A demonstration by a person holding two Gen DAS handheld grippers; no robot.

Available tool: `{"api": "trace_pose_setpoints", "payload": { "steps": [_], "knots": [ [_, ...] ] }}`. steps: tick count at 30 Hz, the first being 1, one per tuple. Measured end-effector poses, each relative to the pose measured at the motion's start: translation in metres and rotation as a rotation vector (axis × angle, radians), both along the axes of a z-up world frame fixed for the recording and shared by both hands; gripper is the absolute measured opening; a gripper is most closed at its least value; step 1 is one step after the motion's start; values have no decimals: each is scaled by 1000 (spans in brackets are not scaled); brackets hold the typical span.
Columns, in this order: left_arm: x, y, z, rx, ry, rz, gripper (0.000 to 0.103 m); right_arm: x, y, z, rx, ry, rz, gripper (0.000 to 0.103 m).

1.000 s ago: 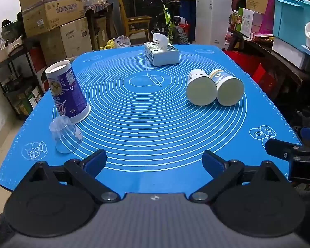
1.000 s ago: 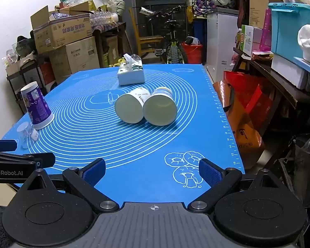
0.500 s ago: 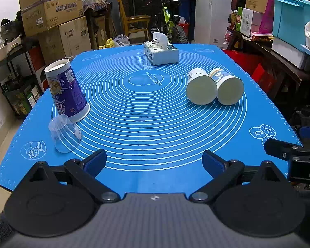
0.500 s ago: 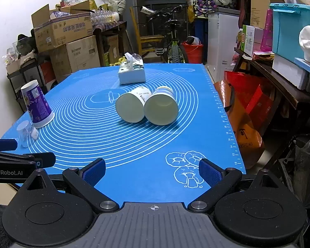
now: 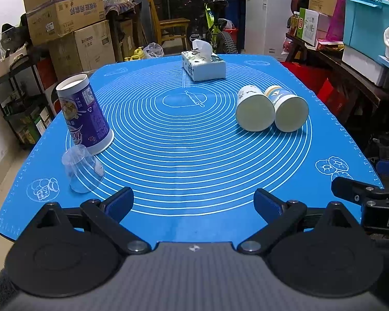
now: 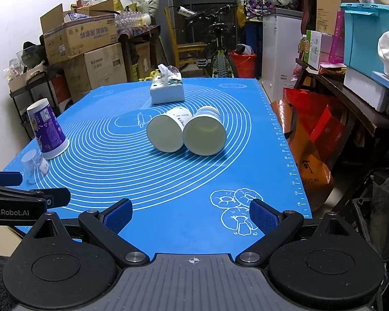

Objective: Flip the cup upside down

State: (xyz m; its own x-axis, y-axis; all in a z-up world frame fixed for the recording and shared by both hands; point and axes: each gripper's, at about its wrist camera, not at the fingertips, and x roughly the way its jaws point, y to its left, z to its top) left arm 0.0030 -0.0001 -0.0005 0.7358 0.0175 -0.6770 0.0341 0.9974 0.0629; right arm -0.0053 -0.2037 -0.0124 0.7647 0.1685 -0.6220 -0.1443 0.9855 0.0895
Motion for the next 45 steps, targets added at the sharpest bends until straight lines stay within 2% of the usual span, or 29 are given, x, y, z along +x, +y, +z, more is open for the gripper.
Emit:
{"api": "trace_pose_setpoints", "payload": {
  "steps": [45],
  "knots": [
    [1, -2, -4, 2, 10, -6, 98, 3, -4, -4, 2, 9, 0, 97]
  ]
}}
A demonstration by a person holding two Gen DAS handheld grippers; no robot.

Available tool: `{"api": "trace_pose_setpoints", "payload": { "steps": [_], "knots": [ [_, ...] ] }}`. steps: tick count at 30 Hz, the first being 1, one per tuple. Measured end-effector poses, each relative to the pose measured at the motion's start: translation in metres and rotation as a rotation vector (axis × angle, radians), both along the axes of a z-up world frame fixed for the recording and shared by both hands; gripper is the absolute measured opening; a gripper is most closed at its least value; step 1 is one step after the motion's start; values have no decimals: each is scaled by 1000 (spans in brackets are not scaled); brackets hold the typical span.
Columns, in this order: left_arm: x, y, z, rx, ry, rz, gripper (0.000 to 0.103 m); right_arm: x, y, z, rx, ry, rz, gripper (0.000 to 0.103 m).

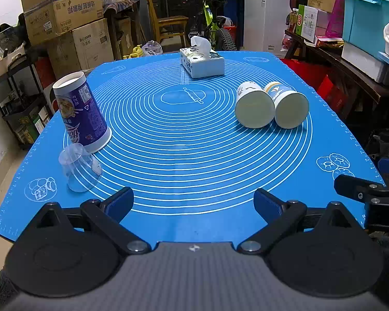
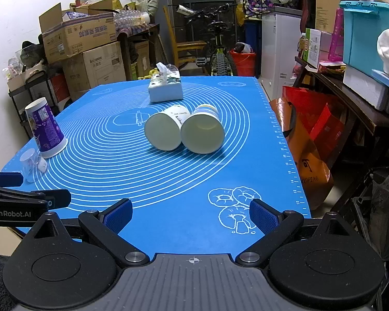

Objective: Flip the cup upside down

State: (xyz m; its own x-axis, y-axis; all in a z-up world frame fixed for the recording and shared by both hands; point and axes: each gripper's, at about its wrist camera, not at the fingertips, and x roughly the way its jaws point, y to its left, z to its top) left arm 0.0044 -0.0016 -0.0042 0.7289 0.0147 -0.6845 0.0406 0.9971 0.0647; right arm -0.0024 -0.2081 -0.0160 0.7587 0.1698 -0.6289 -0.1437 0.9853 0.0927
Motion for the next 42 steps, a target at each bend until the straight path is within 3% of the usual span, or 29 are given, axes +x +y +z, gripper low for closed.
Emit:
{"api": "trace_pose_setpoints", "payload": {
  "steps": [22, 34, 42],
  "knots": [
    [31, -6, 3, -37, -41, -1, 98, 32, -8, 15, -26, -53, -10, 97],
    [108, -32, 17, -60, -107, 1, 98, 83, -34, 21, -12, -84, -77, 97],
    [164, -50, 2, -94, -58, -37, 98, 106, -50, -1, 33, -43, -121, 97]
  ]
}}
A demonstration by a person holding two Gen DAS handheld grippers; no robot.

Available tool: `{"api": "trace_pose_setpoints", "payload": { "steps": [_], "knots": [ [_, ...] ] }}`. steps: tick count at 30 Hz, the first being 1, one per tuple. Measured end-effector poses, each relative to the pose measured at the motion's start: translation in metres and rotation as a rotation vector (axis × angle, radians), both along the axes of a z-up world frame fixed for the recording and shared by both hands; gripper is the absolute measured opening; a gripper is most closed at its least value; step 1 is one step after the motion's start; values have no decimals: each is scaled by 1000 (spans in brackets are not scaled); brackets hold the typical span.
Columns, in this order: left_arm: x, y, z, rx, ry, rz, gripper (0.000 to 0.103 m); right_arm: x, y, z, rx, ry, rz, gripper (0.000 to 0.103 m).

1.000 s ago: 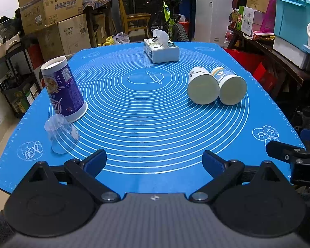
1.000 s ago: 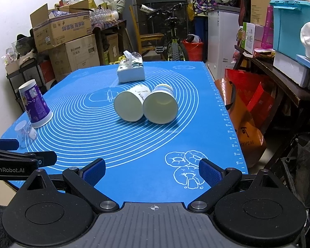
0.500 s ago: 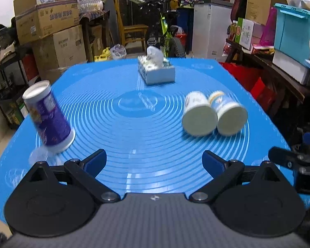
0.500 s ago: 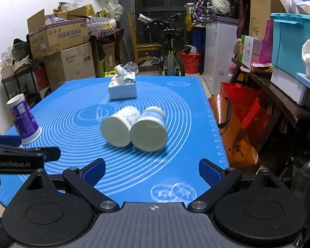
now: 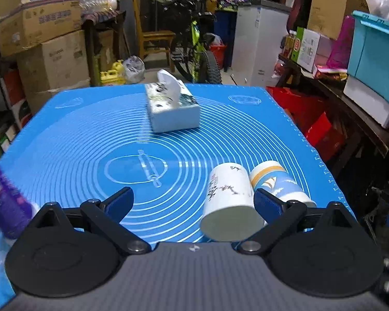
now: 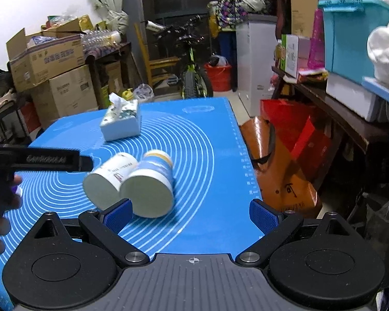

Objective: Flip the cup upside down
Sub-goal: 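Reach the left tool to the ink-painted white cup and grasp it, then lift the ink-painted cup with the left tool toward the right tool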

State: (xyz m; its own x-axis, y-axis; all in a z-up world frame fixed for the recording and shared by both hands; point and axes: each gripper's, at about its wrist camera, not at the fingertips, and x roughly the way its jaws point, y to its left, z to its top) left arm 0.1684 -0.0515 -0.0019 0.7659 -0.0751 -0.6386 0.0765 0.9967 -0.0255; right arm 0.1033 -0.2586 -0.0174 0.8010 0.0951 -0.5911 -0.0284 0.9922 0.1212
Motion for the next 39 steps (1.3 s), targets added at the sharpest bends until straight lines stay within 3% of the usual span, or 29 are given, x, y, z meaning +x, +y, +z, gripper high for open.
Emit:
{"api": "trace_pose_setpoints", "payload": {
  "steps": [8, 14, 18, 23, 31, 39],
  "knots": [
    [18, -1, -18, -49, 74, -27, 98, 10, -6, -14, 15, 35, -8, 97],
    [22, -12, -18, -59, 80, -67, 97, 11, -10, -19, 27, 49, -19, 97],
    [26, -18, -23, -55, 102, -93, 85, 11, -13, -19, 35, 49, -28, 97],
    [25, -17, -28, -86, 133, -126, 63, 10, -13, -20, 36, 49, -29, 97],
    [14, -20, -22, -24, 104, -139, 56, 8, -11, -19, 38, 43, -26, 97],
    [-32, 17, -8, 5, 74, -95, 56, -3, 0, -11, 41, 35, -7, 97]
  ]
}}
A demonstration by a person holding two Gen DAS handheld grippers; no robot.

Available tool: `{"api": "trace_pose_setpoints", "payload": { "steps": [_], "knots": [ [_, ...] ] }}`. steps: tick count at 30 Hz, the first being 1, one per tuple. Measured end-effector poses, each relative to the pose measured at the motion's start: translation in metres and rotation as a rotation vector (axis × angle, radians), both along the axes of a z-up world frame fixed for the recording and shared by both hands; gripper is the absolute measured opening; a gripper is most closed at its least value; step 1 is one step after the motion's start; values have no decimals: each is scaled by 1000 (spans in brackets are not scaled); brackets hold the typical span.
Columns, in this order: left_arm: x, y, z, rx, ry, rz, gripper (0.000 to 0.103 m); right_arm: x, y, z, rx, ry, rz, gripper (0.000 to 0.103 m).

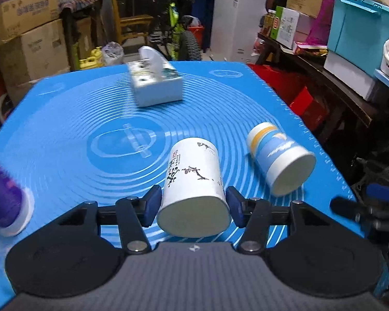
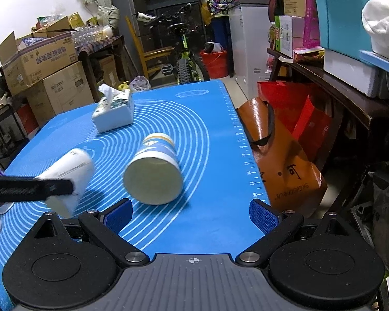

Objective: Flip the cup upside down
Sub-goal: 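Lift the ink-painted cup with the left tool toward the right tool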

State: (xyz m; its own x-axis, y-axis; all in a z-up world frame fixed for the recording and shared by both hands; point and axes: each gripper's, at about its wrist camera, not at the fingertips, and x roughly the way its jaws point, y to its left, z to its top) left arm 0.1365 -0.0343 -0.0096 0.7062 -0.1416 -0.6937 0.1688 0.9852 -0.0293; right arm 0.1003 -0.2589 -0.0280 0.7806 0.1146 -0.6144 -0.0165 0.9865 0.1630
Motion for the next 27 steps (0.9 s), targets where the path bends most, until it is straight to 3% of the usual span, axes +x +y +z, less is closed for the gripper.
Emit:
{"api": "trace_pose_setpoints", "payload": {
  "steps": [11, 16, 21, 23, 25, 27],
  "knots": [
    [-68, 38, 4, 19, 34, 70, 57, -35, 39, 12, -14, 3, 64, 97],
    [-78, 41, -11, 24, 71, 96, 59, -45, 50, 10, -27, 22, 79, 97],
    [-79, 39, -11, 24, 54, 106, 61, -50, 53, 10, -36, 29, 83, 97],
    [-78, 37, -12, 26, 58, 107, 64, -51, 53, 11, -36, 29, 82, 97],
    [-76, 36, -13, 38, 66, 111, 84, -53, 53, 11, -36, 29, 81, 97],
    [-78, 36, -13, 30, 52, 118, 88, -53, 52, 11, -36, 29, 82, 97]
  ]
}}
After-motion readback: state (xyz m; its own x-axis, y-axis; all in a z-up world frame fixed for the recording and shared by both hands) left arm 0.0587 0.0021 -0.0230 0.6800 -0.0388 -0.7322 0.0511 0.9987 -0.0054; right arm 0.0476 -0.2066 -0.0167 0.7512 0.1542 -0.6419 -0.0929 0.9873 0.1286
